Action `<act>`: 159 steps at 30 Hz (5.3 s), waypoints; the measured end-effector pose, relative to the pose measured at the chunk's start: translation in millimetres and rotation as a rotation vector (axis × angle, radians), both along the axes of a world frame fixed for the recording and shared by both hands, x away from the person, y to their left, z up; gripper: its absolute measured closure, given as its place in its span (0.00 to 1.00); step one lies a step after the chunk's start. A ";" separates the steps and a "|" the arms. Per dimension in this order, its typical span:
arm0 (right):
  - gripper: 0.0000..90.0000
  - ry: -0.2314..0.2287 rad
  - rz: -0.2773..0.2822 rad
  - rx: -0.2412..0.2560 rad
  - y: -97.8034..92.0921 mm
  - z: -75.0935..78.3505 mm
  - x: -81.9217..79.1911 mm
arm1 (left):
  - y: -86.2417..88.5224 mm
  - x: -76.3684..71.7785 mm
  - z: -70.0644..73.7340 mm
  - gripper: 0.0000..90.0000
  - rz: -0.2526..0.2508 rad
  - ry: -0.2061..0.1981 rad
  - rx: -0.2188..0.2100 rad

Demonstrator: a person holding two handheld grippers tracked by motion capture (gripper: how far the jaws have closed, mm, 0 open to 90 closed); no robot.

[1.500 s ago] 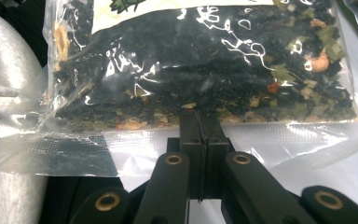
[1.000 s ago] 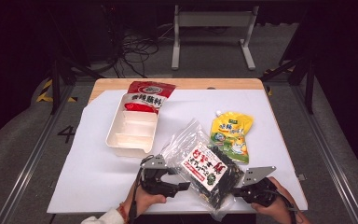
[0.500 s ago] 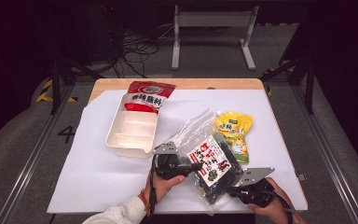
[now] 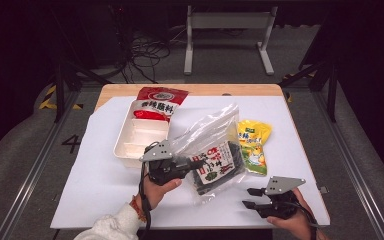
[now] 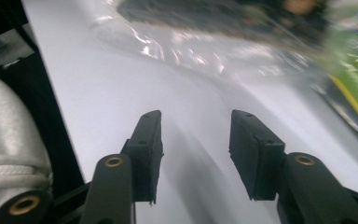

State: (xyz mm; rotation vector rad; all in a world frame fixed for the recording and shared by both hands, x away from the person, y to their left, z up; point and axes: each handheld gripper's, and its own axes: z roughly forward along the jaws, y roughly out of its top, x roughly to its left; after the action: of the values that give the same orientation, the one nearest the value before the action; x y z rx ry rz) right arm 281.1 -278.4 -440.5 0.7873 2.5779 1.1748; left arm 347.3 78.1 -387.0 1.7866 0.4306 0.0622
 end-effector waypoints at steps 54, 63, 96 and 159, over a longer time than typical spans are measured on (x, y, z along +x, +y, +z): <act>0.39 -0.052 -0.185 0.038 -11.7 -5.3 1.9 | 144.6 55.2 74.0 0.90 0.306 -0.354 0.176; 0.39 -0.038 -0.173 0.032 -10.0 -7.7 2.9 | 155.8 68.3 65.4 0.90 0.300 -0.327 0.304; 0.38 -0.008 -0.142 0.007 -5.1 -13.5 4.2 | 153.4 102.3 82.4 0.90 0.166 -0.225 0.436; 0.37 -0.041 -0.165 0.026 -8.4 -6.2 6.6 | 167.5 68.9 9.9 0.55 0.412 -0.171 0.164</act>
State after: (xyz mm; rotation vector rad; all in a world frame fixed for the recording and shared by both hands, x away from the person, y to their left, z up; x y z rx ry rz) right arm 287.7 -286.8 -446.7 0.9507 2.4164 1.1642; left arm 416.2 245.5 -377.0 1.8085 0.6785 0.5486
